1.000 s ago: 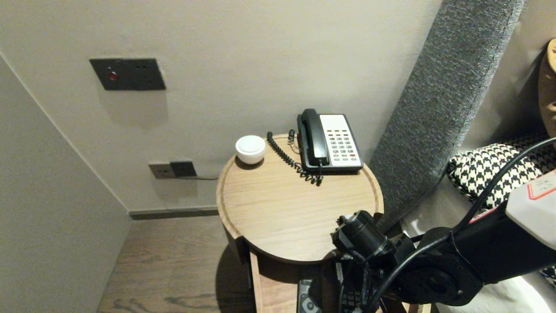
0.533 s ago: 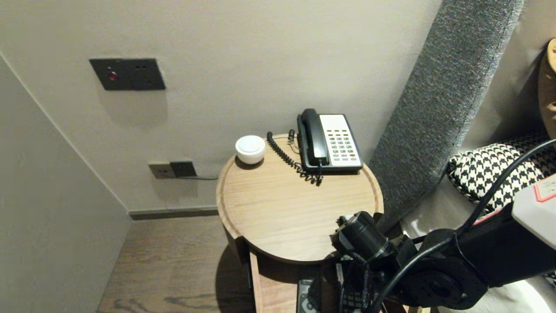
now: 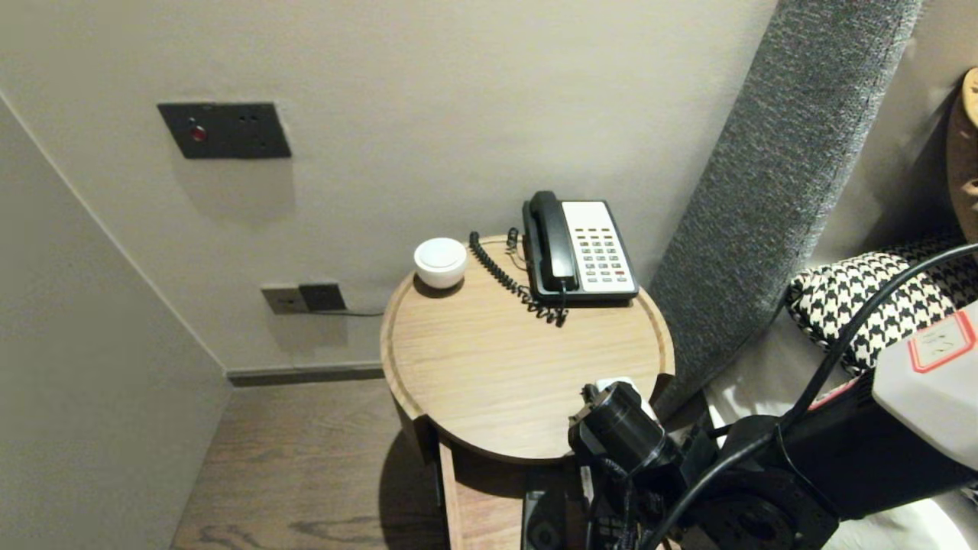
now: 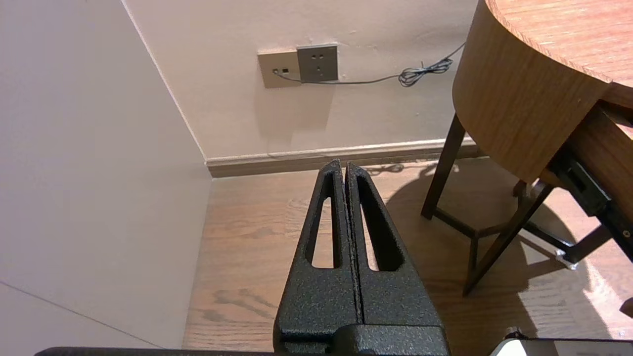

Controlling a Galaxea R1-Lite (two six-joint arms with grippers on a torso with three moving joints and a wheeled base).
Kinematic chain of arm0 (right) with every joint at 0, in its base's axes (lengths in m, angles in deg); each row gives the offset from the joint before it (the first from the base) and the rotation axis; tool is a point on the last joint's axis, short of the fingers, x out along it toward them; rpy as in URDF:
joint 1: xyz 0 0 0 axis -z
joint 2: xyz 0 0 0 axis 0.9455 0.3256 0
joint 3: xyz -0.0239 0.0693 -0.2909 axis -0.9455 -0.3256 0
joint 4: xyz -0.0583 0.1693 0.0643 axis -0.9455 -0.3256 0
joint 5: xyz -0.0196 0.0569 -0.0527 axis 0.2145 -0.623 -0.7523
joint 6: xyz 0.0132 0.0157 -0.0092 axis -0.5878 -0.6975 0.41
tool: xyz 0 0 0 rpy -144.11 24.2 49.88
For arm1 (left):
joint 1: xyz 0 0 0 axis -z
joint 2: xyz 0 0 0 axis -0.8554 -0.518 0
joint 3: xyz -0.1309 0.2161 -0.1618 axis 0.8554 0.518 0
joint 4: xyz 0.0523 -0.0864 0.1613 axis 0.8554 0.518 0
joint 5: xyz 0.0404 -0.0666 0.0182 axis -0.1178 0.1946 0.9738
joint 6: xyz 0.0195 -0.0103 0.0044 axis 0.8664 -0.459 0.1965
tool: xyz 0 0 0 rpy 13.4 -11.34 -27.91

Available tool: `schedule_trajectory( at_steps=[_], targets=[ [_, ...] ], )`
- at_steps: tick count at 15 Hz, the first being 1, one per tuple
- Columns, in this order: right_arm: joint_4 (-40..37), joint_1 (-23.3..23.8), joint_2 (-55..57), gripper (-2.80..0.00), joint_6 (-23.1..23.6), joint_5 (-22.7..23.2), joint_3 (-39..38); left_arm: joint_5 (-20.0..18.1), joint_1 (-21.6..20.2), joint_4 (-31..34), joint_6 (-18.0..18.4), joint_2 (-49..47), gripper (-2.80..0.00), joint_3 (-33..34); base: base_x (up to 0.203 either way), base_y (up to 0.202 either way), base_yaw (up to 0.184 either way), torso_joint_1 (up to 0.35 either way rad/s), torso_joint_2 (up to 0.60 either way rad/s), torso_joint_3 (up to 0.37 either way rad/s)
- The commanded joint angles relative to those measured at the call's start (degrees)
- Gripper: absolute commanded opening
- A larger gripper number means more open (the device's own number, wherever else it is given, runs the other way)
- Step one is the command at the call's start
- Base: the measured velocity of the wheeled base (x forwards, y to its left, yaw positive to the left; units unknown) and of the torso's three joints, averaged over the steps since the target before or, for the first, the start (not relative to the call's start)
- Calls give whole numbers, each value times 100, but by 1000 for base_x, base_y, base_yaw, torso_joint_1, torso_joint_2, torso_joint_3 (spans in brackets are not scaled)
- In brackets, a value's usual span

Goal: Take the remote control out of the drawer one by one and place them on the table

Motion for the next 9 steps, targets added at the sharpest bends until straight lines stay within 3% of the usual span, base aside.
schedule_trajectory(
  at_steps=[1, 4, 9],
  targets=[
    [7, -5, 41, 0, -24, -27, -28, -2, -2, -4, 3, 1, -280, 0, 0, 0, 0, 0, 0, 0],
    [15, -5, 104, 0, -28, -377, -24, 2, -2, -12, 3, 10, -280, 0, 0, 0, 0, 0, 0, 0],
    [30, 39, 172, 0, -27, -387, -51, 1, -2, -6, 3, 2, -280, 0, 0, 0, 0, 0, 0, 0]
  ],
)
